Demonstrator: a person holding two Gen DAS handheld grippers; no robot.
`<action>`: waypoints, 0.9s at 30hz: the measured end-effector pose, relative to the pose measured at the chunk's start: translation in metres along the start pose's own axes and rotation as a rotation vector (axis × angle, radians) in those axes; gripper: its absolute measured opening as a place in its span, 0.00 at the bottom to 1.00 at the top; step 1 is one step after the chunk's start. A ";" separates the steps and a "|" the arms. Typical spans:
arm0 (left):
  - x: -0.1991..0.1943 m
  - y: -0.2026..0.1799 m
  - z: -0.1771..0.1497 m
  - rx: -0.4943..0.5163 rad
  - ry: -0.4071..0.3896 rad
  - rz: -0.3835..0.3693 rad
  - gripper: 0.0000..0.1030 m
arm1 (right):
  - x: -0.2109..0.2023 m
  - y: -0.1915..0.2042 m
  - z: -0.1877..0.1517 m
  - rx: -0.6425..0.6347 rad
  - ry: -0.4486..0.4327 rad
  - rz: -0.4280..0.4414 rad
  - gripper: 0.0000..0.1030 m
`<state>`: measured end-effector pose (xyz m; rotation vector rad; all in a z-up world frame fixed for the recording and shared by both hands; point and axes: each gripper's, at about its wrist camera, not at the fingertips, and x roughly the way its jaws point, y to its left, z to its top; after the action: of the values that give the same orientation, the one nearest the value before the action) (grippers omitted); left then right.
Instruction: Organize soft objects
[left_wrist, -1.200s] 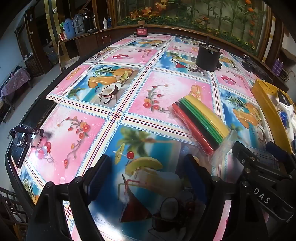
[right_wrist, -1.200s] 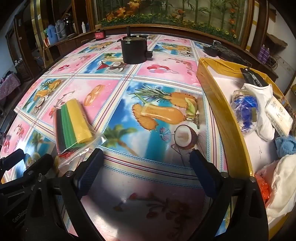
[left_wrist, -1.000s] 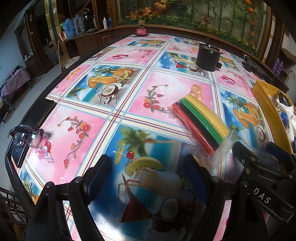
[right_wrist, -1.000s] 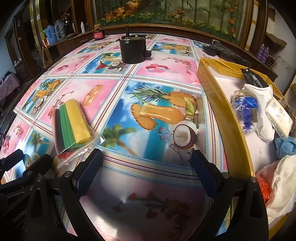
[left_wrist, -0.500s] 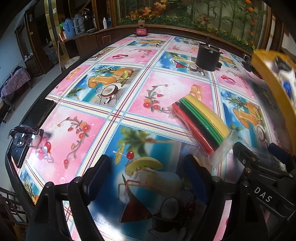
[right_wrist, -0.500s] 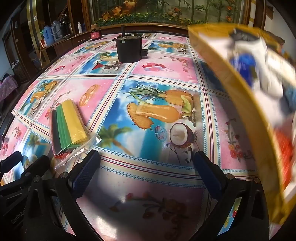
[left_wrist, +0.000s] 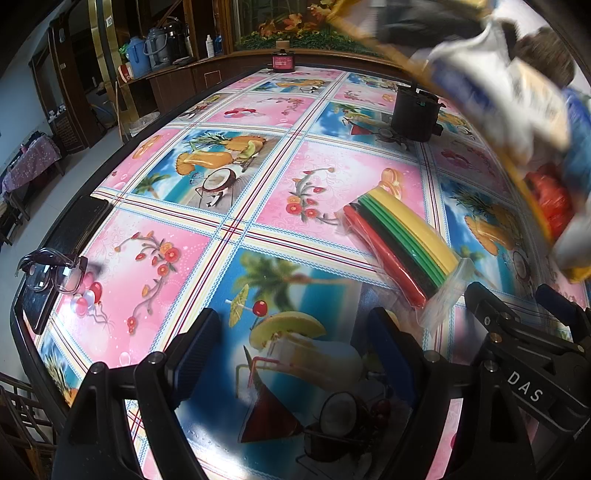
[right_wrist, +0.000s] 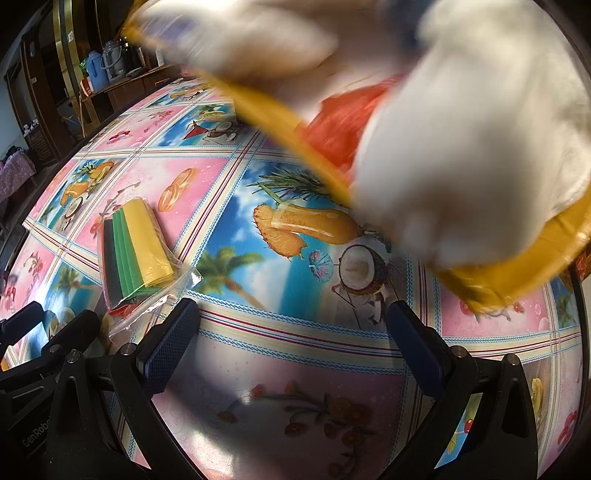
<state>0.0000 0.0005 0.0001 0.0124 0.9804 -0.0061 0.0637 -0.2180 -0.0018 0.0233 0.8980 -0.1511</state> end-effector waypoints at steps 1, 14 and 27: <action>0.000 0.000 0.000 0.000 0.000 0.000 0.80 | 0.000 0.000 0.000 0.000 0.000 0.000 1.00; 0.001 0.000 0.000 -0.001 0.001 0.001 0.81 | -0.003 0.002 -0.005 0.001 -0.002 -0.003 1.00; -0.001 -0.001 -0.001 0.000 0.001 0.001 0.81 | -0.008 0.002 -0.009 0.001 -0.003 -0.004 1.00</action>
<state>-0.0011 -0.0007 0.0001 0.0131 0.9816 -0.0054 0.0521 -0.2141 -0.0013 0.0222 0.8948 -0.1557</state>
